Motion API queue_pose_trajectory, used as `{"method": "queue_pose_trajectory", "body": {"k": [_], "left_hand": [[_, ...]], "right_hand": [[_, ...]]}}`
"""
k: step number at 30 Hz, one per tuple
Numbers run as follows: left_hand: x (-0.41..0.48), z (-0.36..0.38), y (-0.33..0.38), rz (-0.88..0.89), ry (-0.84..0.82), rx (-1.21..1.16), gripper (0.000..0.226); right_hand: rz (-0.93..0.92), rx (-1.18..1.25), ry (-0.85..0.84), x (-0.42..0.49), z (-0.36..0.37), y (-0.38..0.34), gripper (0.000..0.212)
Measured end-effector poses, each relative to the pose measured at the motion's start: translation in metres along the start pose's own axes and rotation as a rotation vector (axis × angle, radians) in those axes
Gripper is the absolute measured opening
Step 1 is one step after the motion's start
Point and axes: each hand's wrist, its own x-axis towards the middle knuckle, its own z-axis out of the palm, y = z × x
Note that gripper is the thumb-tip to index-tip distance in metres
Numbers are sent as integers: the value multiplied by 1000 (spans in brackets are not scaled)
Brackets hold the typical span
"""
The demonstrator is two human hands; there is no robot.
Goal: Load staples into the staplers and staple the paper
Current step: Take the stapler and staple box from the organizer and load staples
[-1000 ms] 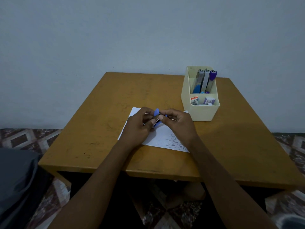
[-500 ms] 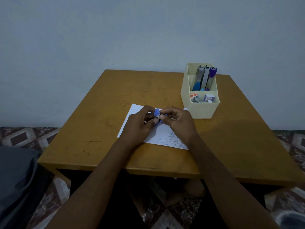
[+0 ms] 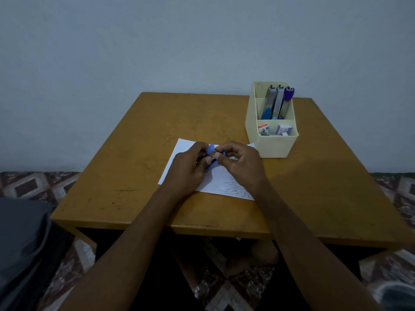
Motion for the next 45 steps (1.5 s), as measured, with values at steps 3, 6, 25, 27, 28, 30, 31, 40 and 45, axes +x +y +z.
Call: {"method": "queue_pose_trajectory", "body": {"k": [3, 6, 25, 27, 28, 30, 31, 40, 45], "left_hand": [[0, 0, 0, -1, -2, 4, 18], [1, 1, -1, -3, -7, -8, 19], [-1, 4, -5, 144, -53, 28, 36], [-2, 4, -4, 143, -47, 2, 34], [-2, 3, -3, 136, -48, -12, 33], [-2, 3, -4, 115, -51, -49, 32], [-2, 3, -4, 104, -49, -68, 31], [-1, 0, -4, -4, -35, -142, 26], [-2, -1, -5, -15, -36, -194, 21]], "right_hand": [[23, 18, -10, 0, 0, 1, 8], [33, 27, -8, 0, 0, 0, 8], [26, 20, -6, 1, 0, -2, 7], [18, 17, -10, 1, 0, -2, 6], [13, 15, -15, 0, 1, -2, 6], [12, 24, -25, 0, 1, -2, 6], [19, 40, -30, 0, 1, -3, 6], [88, 192, -47, -1, 1, -4, 18], [62, 171, -37, -3, 1, -5, 18]]}}
